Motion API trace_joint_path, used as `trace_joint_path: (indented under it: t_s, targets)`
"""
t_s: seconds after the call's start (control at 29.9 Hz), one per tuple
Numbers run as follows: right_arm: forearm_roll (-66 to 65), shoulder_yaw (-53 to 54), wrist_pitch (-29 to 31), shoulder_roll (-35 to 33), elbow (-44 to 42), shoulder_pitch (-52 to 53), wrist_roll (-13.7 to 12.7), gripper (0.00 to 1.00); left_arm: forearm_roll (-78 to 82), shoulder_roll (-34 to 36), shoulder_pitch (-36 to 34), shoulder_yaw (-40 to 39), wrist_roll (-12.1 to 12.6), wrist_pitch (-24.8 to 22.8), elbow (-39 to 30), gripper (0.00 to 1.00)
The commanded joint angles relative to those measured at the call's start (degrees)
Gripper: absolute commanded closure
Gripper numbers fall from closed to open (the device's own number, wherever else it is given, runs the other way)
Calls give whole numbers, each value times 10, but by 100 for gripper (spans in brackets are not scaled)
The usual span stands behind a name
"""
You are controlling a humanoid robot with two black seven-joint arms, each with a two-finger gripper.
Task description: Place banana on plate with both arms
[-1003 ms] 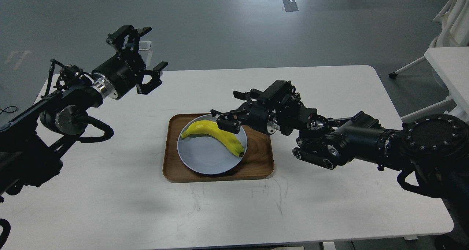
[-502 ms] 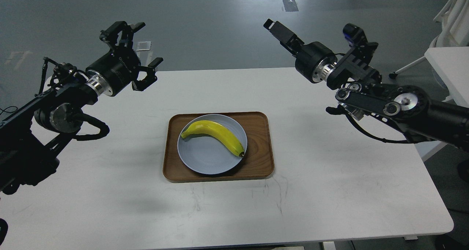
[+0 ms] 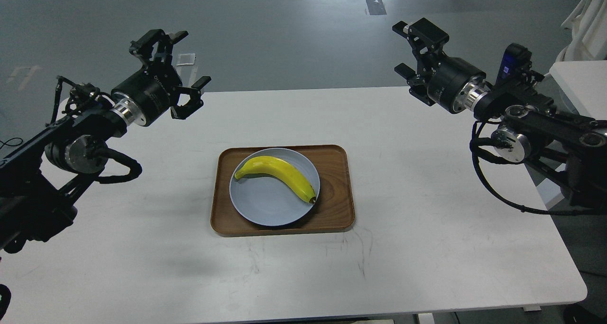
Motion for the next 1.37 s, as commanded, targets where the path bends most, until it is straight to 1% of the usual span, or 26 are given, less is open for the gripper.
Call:
trace_joint_path:
  t_s: [0.0,0.13,0.23,0.6,0.7,0.84,0.97,1.34]
  targets:
    - [8,10,11,-19,8,-4,2,0,0,-3,1,0,0,0,0,2]
    - [22,38,41,-20,12,-22,-4,0,0,0,8,-1,0,0,0,2]
    - [70,43,67,-20,12,-32,-6,0,0,2,13,-1,0,0,0,2]
    - [83,70,68,-20,20,-55,-7,0,0,-2,20,-9,0,0,0,2]
    - [117,72,68,-20,23,-64,-7,0,0,-4,22,-9,0,0,3,2]
    - [118,74,68,-20,28,-71,-6,0,0,-5,29,-16,0,0,3,2]
    - [126,106,68,-18,25,-67,-8,0,0,-4,29,-16,0,-1,2,2]
    - [135,100,71,-17,29,-68,-6,0,0,-4,29,-17,1,-1,1,2]
